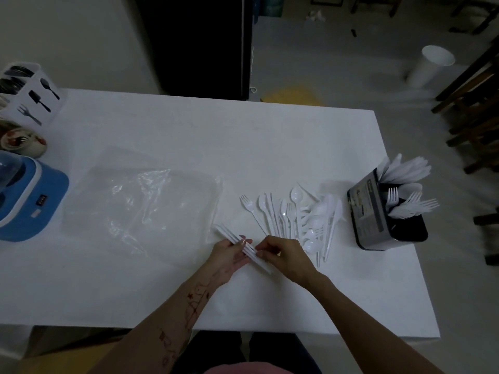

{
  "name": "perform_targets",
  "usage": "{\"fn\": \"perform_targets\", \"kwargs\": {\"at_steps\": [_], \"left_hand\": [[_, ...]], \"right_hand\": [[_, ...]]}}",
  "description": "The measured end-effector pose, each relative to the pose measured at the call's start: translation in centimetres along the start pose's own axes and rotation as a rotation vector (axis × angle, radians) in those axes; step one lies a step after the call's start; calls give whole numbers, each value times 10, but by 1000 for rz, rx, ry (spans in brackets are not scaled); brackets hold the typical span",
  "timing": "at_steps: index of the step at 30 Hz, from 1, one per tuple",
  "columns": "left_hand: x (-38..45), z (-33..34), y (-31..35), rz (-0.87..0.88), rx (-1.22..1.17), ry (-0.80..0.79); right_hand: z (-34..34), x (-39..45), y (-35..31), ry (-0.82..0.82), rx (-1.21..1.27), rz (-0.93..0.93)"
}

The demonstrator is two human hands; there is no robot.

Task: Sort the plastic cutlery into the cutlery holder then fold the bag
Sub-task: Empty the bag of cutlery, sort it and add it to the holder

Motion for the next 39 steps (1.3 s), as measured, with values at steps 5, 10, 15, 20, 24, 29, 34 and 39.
{"fn": "perform_targets", "kwargs": {"at_steps": [5, 10, 15, 20, 24, 29, 34, 39], "left_hand": [[1, -1, -5, -39, -54, 17], [-1, 1, -8, -69, -57, -9], [-2, 8, -9, -77, -51, -32], [0, 15, -5, -53, -4, -17], [-1, 23, 0, -24, 58, -32], [-2, 32, 1, -13, 38, -76], [3, 23, 2, -2, -30, -18], [4, 12, 2, -5, -8, 14]], "right_hand": [[-35, -2, 28, 375, -223, 350], [-35, -4, 54, 296, -321, 641], [-31, 0, 56, 270, -269, 628], [-41, -5, 50, 286, -156, 571], [-34, -1, 38, 194, 220, 340], [-15, 0, 27, 17, 265, 250], [-19, 2, 37, 162, 238, 342], [-34, 7, 41, 309, -247, 483]]}}
Point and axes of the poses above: each hand's wrist, its own x-axis towards the middle knuckle, its own z-axis out of the palm, y = z × x, the point moved 8 cm from there along x, towards the middle knuckle, and after that the axes turned 2 degrees about -x, right-handed, at the moved point
